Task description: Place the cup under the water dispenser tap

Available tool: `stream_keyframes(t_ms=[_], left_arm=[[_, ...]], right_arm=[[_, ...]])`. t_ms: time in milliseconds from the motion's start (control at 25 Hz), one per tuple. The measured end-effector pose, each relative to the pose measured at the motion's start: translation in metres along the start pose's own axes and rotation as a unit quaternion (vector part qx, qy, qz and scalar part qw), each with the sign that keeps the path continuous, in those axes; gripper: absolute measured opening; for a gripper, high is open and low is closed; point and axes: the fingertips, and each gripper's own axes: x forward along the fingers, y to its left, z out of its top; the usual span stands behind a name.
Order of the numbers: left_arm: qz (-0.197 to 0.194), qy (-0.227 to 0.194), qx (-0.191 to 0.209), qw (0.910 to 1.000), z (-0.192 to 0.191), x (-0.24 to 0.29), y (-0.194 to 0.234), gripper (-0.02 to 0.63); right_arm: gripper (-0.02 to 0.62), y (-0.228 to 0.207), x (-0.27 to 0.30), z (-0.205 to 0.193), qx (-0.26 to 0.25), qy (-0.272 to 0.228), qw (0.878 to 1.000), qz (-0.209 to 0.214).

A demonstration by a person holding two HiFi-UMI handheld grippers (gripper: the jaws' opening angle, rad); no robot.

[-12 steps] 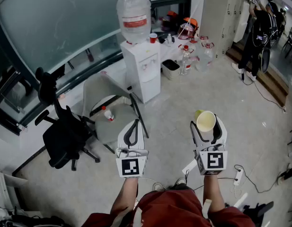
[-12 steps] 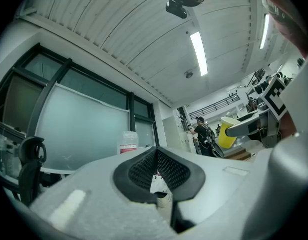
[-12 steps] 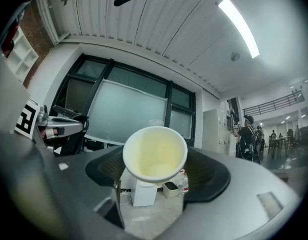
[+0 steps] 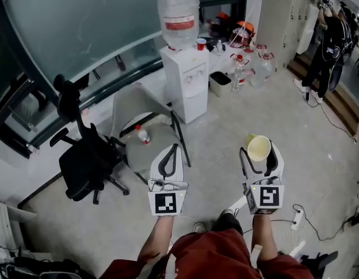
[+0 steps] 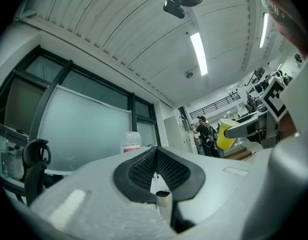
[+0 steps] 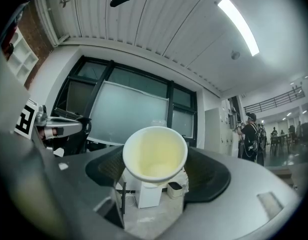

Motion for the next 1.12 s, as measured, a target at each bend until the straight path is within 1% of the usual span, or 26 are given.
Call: stream_keyframes(t_ms=[160,360,600,720,920,1040,1120], left_arm=[[-0.001,0.009,-0.007,0.9999,-0.009,0.000,0.001,0.003],[0.000,0.011,-0.005,0.9999,-0.016,0.009,0.000,0.003],[-0.008,0.018,0.007,0.9998,-0.026,0.032,-0.007,0.003],[-0.009,0.014,0.022,0.9996,-0.028,0.052,-0.007,0.003],[-0.001,0.013,0.023,0.9996,-0.032,0.093,-0.009,0.003],[0.003,0.020,0.018,0.9996,-0.039,0.122,-0.011,0.003],[0.004,0.022,0.023,0.9995,-0.043,0.144,-0.015,0.003]], right_arm=[[0.357,0.002,0.003,-0.010,0.000,0.006,1.000,0.007],[0.357,-0.005,0.010,-0.018,0.002,0.007,1.000,0.008],[0.357,-0.021,0.031,-0.027,0.017,0.001,1.000,0.008],[0.357,-0.030,0.050,-0.024,0.029,-0.005,1.000,0.009],[0.357,-0.057,0.085,-0.039,0.030,0.008,0.999,0.019],[0.357,-0.072,0.111,-0.048,0.035,0.009,0.999,0.026],[0.357,-0.084,0.128,-0.055,0.032,0.006,0.999,0.032]])
